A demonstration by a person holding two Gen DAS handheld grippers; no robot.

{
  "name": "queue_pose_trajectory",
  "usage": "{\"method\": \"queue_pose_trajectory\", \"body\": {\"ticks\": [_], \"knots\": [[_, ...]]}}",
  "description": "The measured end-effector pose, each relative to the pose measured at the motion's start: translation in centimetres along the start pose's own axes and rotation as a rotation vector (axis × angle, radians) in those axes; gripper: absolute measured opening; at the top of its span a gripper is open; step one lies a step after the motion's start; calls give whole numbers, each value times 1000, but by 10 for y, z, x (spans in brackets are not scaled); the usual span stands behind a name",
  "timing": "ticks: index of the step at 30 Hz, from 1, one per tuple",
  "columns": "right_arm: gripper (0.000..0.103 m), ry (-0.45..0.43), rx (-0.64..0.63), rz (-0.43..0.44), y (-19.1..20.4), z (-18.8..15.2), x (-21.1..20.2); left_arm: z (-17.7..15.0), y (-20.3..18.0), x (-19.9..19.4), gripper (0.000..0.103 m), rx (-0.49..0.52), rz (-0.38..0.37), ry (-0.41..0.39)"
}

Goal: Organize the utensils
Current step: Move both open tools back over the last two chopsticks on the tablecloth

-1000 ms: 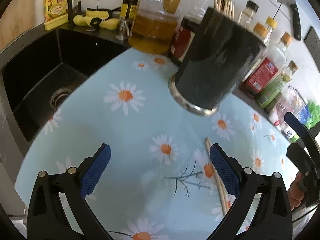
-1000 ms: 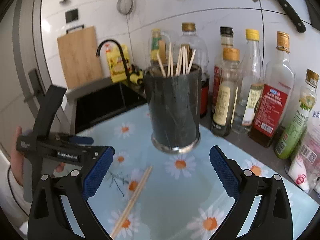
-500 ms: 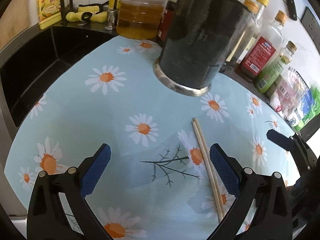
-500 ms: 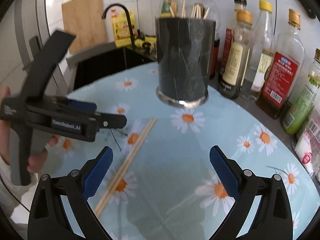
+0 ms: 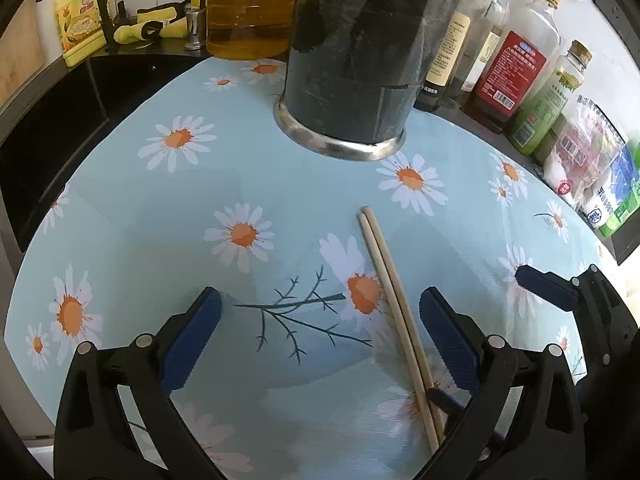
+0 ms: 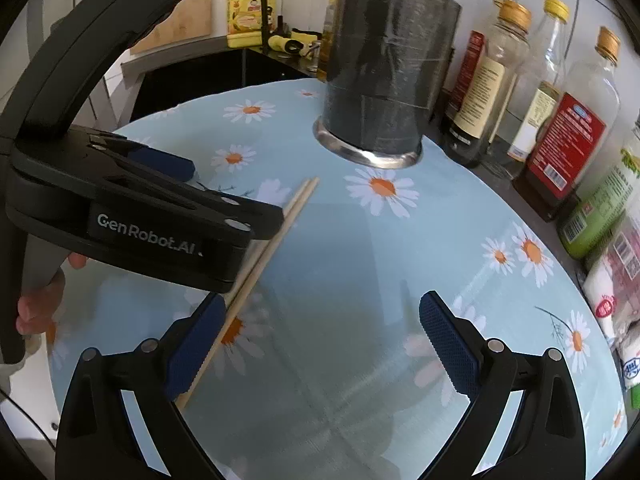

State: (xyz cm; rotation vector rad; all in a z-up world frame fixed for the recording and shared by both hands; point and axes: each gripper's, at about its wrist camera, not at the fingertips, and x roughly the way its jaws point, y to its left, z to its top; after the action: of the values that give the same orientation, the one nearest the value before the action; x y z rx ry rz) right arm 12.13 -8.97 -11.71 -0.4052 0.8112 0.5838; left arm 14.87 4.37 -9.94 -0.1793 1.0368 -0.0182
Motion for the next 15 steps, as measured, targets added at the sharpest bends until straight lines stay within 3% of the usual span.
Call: {"method": "queue_pose_trajectory", "body": {"ticks": [3,8,15], "knots": [[93,19,33,8,-8,-3,0,-1,-5,2,97,18,26,11],[93,31,19,-4,-9,-9,-2,-3,-13,8,98,66,152,57],[93,13,-13,20,6,-8,-4,0,-2,7,98,26,173,99]]}}
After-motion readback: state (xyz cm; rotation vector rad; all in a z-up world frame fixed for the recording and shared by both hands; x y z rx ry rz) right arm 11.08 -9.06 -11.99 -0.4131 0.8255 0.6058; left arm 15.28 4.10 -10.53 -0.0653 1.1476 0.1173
